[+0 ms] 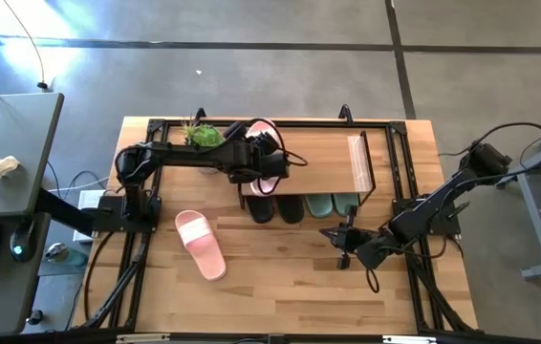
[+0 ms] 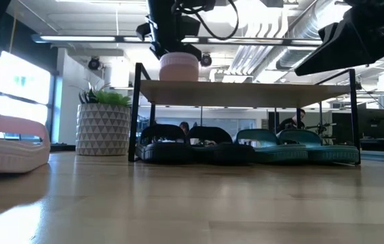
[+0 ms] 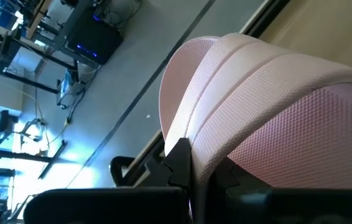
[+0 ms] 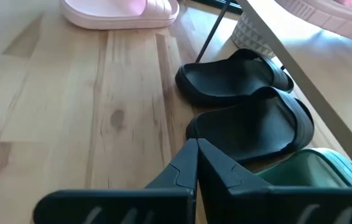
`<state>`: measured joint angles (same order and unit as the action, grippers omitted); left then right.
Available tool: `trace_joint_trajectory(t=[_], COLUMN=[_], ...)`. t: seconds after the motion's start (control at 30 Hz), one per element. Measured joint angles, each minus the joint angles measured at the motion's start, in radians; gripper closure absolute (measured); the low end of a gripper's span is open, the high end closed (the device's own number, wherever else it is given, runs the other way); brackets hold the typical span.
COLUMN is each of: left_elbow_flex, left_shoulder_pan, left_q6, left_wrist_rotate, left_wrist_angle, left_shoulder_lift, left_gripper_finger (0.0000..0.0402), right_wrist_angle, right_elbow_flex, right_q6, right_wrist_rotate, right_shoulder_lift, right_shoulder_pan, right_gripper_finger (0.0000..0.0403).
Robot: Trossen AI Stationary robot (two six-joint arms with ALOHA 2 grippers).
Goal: Pick and place slides into the shelf
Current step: Put the left pink slipper on the shelf
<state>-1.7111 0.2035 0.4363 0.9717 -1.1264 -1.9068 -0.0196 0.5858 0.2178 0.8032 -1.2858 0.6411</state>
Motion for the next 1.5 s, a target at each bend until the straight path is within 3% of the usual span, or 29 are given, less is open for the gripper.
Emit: trace_joint_trajectory(t=[0.57, 1.27, 1.5], left_elbow_flex=[0.067, 0.071, 0.068], left_shoulder_pan=[0.0, 0.0, 0.0], left_q6=[-0.014, -0.07, -0.07], left_wrist_rotate=[0.081, 0.035, 0.011], left_wrist_angle=[-0.026, 0.06, 0.055], left_shoulder_lift=[0.002, 0.002, 0.002], left_gripper_finger=[0.0401, 0.0399, 0.0365], right_wrist_angle=[-0.008, -0.022, -0.022], right_elbow_flex=[0.0, 0.0, 0.0], right_q6=[-0.017, -0.012, -0.007], right_wrist_rotate=[-0.001, -0.001, -0.009], right_shoulder_lift=[0.0, 0.0, 0.0], right_shoulder_pan=[0.0, 0.0, 0.0], right_gripper_finger=[0.0403, 0.0403, 0.0403])
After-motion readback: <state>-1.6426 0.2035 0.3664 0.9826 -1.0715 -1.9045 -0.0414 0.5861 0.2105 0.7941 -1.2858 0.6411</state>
